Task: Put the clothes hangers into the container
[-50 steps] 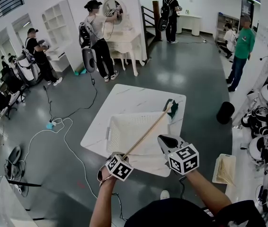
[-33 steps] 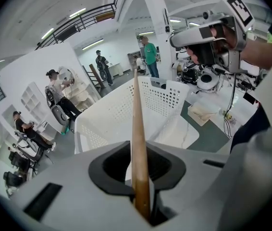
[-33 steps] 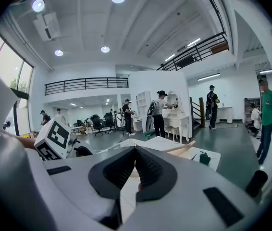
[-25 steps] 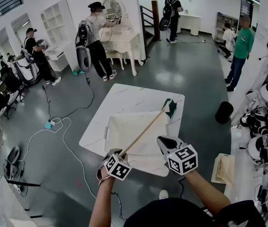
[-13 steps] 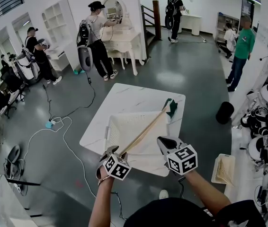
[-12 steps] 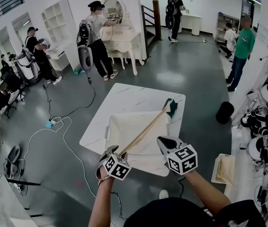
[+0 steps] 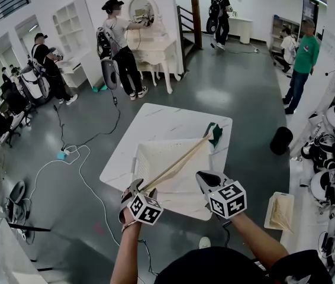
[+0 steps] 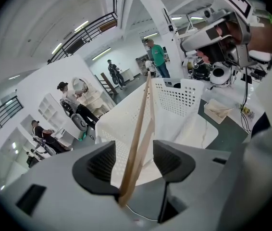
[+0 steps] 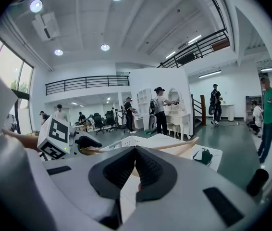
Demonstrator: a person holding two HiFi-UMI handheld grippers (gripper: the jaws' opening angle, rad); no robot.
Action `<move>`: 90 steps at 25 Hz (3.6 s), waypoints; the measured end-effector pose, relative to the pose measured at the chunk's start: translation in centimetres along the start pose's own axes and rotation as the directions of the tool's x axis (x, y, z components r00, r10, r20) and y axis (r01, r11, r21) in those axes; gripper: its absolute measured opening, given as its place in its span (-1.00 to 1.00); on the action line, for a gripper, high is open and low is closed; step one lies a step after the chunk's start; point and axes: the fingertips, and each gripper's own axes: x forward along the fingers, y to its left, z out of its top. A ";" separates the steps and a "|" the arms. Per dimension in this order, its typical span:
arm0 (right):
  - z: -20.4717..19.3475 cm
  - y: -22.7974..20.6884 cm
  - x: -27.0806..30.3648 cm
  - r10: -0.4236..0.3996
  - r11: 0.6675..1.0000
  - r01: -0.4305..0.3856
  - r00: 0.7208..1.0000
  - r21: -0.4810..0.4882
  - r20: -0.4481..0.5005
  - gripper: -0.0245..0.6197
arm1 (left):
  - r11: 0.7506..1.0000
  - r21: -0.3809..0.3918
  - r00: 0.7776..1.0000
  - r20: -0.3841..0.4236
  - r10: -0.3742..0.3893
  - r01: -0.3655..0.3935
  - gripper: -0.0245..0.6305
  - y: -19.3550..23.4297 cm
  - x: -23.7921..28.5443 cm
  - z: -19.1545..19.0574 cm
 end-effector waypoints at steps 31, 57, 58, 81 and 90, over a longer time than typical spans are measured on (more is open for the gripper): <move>-0.3 1.1 0.1 -0.006 1.000 0.006 1.000 0.001 -0.009 -0.87 | 0.991 -0.125 0.988 0.137 0.074 -0.056 -0.25 1.8 -2.5 1.5; 0.9 7.2 -3.2 -0.052 0.997 0.054 0.998 -0.062 0.032 -0.87 | 0.944 -0.285 0.915 0.401 -0.037 0.163 -0.91 -2.7 -12.6 2.1; 0.7 7.7 -3.4 -0.054 0.996 0.056 0.998 -0.065 0.031 -0.87 | 0.940 -0.290 0.908 0.417 -0.044 0.179 -0.91 -3.0 -13.1 2.0; 1.6 11.6 -6.4 -0.051 0.995 0.059 0.994 -0.079 0.098 -0.87 | 0.906 -0.328 0.841 0.538 -0.054 0.269 -0.91 -5.3 -18.2 2.6; 2.6 10.2 -9.6 -0.031 0.997 0.040 0.991 -0.067 0.131 -0.87 | 0.901 -0.338 0.839 0.542 -0.052 0.274 -0.91 -7.9 -19.5 5.5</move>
